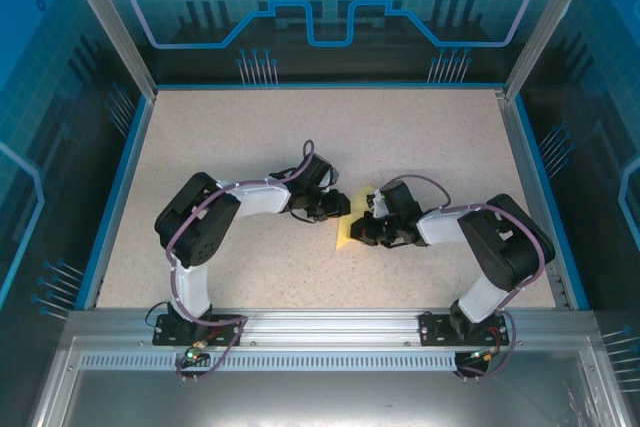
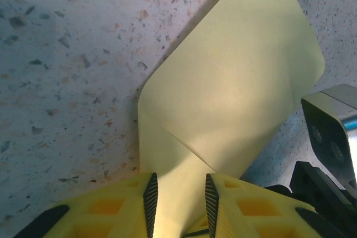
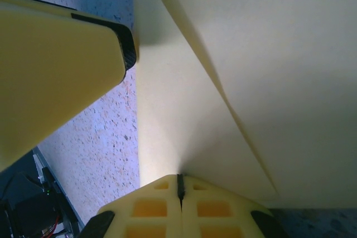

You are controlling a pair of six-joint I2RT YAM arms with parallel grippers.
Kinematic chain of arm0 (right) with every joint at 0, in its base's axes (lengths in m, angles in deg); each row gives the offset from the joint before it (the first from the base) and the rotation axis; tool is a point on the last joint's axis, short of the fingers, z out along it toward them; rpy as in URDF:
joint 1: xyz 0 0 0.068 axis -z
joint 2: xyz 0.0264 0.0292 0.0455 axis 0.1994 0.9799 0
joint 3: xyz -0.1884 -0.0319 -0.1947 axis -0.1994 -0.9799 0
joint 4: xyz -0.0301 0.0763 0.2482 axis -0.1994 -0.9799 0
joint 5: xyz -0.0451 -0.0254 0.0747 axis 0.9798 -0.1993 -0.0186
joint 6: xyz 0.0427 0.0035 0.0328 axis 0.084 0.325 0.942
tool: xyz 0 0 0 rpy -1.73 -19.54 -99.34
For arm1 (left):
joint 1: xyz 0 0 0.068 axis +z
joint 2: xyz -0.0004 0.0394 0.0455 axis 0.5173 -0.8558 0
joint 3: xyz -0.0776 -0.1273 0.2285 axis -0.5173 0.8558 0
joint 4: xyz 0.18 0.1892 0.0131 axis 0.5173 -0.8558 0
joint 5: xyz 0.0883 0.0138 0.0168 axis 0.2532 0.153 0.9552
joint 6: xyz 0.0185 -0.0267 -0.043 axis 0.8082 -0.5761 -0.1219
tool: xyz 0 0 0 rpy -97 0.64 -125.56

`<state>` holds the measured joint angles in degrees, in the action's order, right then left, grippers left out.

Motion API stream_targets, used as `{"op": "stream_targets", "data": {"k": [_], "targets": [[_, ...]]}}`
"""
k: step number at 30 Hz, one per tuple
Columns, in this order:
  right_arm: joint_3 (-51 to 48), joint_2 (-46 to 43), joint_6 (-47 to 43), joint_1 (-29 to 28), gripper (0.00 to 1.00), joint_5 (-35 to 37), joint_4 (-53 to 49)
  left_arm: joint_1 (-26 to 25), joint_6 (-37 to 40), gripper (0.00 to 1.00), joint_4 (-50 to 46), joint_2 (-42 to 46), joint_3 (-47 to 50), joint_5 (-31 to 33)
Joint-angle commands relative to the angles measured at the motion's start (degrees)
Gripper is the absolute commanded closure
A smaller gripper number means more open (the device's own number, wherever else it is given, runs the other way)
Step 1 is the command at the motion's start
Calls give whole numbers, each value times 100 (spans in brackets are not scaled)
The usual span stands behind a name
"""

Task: Fold a paper plane with a square sheet of paper (pick it up from the middle)
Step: Fold the wing for the fifth time at the center of the table.

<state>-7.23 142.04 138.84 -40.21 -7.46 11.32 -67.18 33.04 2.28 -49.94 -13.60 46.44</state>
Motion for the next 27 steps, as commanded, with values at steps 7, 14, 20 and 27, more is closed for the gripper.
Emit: {"op": "stream_targets", "data": {"k": [7,14,20,27], "targets": [[-256,187,-159,141,99,430,-558,-71,522,69,-725,133,-234,799],[-270,172,-156,138,99,420,-529,-108,609,65,-694,-64,-472,724],[-251,193,-149,139,99,397,-519,-123,595,68,-670,-173,-507,665],[-251,179,-149,146,99,377,-510,-127,751,68,-952,-267,-716,764]]}}
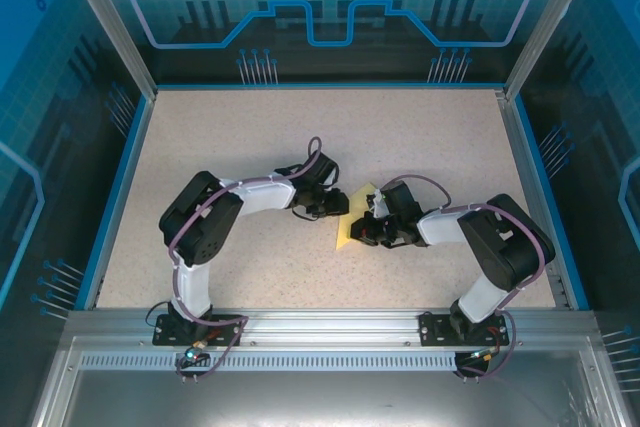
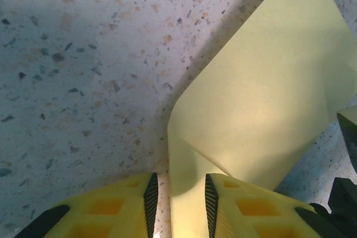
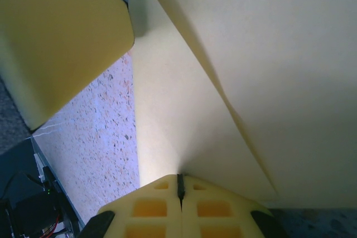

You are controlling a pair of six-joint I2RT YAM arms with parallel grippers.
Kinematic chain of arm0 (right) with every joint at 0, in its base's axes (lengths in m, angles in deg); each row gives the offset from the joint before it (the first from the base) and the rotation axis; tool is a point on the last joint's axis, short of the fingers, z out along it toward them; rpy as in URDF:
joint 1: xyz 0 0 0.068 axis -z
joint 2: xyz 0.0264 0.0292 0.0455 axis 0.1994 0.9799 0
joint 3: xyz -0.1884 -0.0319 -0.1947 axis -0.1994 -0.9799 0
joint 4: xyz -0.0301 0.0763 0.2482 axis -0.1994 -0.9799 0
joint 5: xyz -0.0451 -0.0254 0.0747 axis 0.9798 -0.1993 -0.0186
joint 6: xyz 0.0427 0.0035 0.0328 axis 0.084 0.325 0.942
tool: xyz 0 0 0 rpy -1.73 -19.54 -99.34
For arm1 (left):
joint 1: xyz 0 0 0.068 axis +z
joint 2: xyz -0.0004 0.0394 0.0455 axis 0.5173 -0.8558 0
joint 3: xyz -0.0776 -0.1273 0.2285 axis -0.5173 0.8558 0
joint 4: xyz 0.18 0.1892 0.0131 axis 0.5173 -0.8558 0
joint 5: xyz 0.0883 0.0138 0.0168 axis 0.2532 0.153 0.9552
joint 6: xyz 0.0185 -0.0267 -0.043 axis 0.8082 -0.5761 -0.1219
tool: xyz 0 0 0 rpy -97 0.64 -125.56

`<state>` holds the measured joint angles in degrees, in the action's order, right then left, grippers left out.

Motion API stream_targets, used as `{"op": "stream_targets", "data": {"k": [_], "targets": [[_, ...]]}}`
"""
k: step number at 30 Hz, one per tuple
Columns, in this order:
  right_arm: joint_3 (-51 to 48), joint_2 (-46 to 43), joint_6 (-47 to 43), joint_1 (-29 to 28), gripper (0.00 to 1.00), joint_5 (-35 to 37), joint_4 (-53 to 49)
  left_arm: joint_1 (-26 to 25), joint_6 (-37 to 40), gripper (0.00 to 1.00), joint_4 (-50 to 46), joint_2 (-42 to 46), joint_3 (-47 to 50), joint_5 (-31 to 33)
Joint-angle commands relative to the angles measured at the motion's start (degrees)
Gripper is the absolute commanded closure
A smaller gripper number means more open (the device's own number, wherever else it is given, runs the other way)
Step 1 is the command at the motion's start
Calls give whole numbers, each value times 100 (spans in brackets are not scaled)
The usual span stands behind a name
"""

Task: Fold a paper plane with a square sheet of paper (pick it up from the middle)
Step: Fold the wing for the fifth time at the center of the table.

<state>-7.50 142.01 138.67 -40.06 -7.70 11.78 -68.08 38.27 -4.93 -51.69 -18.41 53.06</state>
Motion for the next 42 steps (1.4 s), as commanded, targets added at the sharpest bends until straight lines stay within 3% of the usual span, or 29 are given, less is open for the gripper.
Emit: {"op": "stream_targets", "data": {"k": [1,8,18,28,37,42], "targets": [[-230,180,-136,131,99,400,-556,-36,220,68,-197,-104,-246,55],[-232,192,-131,152,99,382,-527,-109,217,72,-149,-122,-283,14],[-217,112,-126,177,99,365,-554,-119,495,91,-409,89,-319,195],[60,-445,-137,271,93,513,-983,-196,835,91,-640,117,-436,478],[317,-187,-185,330,92,435,-960,-262,948,90,-622,132,-516,527],[376,-501,-143,330,92,343,-1079,-269,1001,87,-622,177,-476,566]]}}
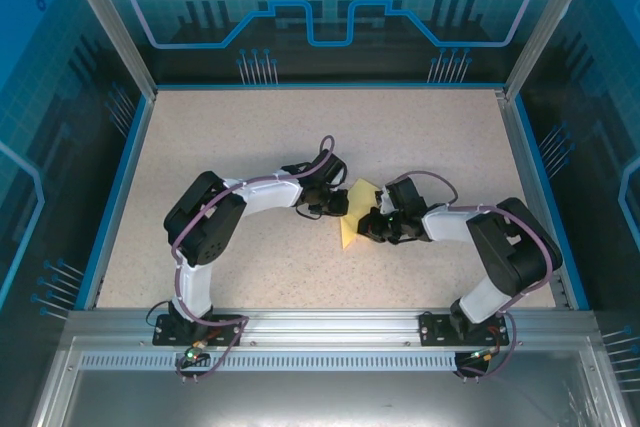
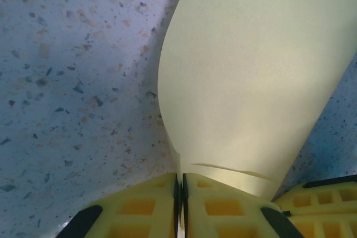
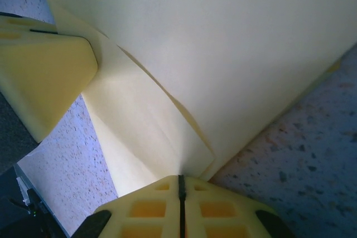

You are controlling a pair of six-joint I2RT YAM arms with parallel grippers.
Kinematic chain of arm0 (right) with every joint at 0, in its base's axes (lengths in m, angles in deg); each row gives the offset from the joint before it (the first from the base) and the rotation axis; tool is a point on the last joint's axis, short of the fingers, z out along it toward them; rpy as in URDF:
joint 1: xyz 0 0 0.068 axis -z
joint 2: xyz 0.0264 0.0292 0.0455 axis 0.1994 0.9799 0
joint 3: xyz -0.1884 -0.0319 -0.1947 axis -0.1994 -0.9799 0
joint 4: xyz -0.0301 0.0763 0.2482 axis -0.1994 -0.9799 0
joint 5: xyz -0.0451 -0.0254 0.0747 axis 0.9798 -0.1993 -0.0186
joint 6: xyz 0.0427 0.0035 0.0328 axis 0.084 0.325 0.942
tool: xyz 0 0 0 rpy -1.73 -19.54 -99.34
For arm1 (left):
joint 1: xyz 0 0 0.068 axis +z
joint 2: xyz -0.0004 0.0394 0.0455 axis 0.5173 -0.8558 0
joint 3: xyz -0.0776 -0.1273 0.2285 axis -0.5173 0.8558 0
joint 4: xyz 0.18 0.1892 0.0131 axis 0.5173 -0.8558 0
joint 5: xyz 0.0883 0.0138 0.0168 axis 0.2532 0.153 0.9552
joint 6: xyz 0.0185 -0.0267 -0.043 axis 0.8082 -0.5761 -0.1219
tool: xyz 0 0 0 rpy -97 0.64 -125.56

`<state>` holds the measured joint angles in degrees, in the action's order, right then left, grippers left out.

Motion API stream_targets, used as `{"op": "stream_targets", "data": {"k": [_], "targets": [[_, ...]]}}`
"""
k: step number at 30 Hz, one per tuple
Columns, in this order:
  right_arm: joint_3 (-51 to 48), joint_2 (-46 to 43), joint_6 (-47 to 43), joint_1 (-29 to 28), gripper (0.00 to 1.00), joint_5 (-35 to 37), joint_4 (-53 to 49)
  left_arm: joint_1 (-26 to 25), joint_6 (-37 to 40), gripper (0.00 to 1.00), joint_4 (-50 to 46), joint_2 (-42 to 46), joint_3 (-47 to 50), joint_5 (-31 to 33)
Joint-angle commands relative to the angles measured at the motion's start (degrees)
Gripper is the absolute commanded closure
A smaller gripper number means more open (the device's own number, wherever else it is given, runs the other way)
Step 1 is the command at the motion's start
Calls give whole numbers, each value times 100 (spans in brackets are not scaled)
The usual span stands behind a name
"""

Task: Fold a paper plane with a square sheet of paper (pick it up from the middle)
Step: Fold the wing for the fifth time at the center of the table.

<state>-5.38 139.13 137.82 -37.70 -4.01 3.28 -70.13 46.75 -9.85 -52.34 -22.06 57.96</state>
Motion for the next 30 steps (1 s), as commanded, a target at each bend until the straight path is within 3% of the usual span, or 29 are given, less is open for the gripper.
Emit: {"op": "stream_targets", "data": {"k": [1,7,20,30], "targets": [[182,-337,-74,88,91,-23,-324,-59,158,87,-122,243,-111,68],[304,-694,-153,88,91,71,-633,-60,148,86,-87,225,-131,45],[717,204,-486,80,92,193,-588,-63,75,81,9,312,-76,-71],[625,263,-731,88,94,473,-958,-56,-396,65,815,591,495,-663]]}}
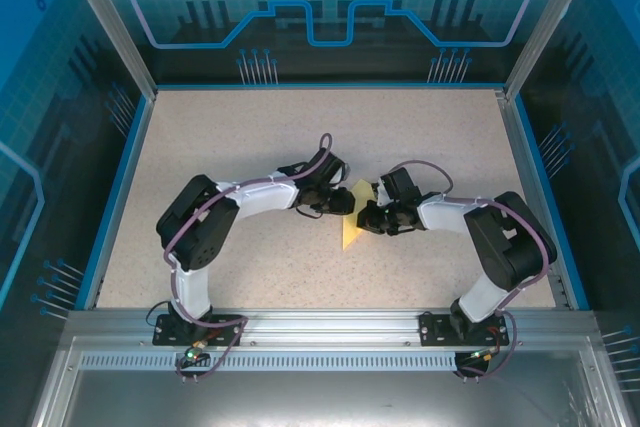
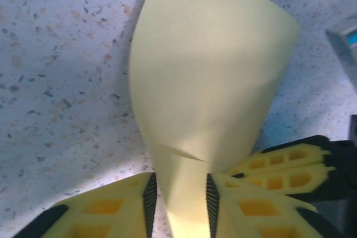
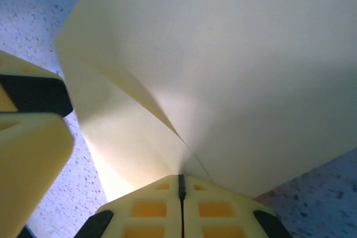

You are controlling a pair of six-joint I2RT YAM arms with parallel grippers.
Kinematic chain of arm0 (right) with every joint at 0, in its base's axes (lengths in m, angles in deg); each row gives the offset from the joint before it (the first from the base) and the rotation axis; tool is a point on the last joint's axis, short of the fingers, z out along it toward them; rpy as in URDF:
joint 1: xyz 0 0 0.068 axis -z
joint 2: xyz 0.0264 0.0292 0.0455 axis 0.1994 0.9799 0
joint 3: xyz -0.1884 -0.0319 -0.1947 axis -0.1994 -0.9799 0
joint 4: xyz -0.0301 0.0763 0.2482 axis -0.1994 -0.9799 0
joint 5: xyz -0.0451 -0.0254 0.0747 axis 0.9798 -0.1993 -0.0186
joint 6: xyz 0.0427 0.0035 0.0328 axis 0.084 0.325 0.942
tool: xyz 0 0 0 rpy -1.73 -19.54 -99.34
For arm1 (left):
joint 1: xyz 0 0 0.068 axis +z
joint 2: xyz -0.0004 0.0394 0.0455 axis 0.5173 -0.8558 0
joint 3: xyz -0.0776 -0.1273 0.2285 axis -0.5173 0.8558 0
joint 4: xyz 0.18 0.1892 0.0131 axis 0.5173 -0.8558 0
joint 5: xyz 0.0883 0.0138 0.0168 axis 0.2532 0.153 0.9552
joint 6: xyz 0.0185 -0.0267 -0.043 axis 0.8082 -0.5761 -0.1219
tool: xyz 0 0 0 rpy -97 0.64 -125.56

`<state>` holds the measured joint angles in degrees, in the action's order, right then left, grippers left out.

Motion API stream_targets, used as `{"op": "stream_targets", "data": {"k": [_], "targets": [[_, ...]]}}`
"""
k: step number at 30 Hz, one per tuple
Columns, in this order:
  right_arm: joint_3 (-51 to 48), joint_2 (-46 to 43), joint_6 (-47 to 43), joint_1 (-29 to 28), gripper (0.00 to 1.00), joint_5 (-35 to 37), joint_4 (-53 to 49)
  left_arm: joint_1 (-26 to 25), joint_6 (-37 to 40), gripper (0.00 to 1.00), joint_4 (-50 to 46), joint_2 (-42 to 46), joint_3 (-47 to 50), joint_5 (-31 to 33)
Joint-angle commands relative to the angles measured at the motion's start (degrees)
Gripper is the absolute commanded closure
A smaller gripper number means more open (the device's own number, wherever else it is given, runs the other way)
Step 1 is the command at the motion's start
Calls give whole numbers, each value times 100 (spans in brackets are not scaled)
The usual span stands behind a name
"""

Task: Fold a paper plane with a square sheet of paper (pick it up from the middle)
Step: Fold the wing for the fifth time at the center of the table.

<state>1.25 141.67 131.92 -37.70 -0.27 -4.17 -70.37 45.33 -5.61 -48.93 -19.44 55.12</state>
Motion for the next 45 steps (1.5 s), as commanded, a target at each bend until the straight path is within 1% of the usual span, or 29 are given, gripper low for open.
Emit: {"op": "stream_targets", "data": {"k": [1,4,12,20,22,23,26,28,31,33,35,41,45], "targets": [[-70,-17,-141,91,94,114,-216,-32,-343,64,551,261,311,-491],[-180,-55,-141,103,95,131,-162,-27,-526,62,802,244,470,-724],[-288,-11,-63,135,95,61,28,-36,-677,62,1007,511,864,-866],[-270,-12,-35,134,95,1,98,-46,-733,79,1025,646,1172,-1001],[-254,-4,-23,138,95,-18,124,-59,-664,84,899,611,1145,-977],[-252,-6,-24,144,95,-17,125,-69,-620,85,818,593,1118,-949],[-279,-37,-18,137,95,-13,134,-110,-466,83,583,576,1051,-760],[-285,-47,-19,137,95,-9,126,-123,-367,78,441,604,1039,-586],[-296,-50,-18,136,95,-17,134,-124,-262,74,305,630,1041,-365],[-292,-47,-24,133,95,-26,134,-125,-259,71,365,592,1047,-380],[-276,-54,-23,136,95,-38,132,-134,-367,70,569,523,1059,-559],[-265,-74,-11,139,96,-60,134,-185,-312,73,565,298,863,-639],[-279,-81,-14,138,96,-62,152,-185,-310,82,536,253,809,-624]]}}
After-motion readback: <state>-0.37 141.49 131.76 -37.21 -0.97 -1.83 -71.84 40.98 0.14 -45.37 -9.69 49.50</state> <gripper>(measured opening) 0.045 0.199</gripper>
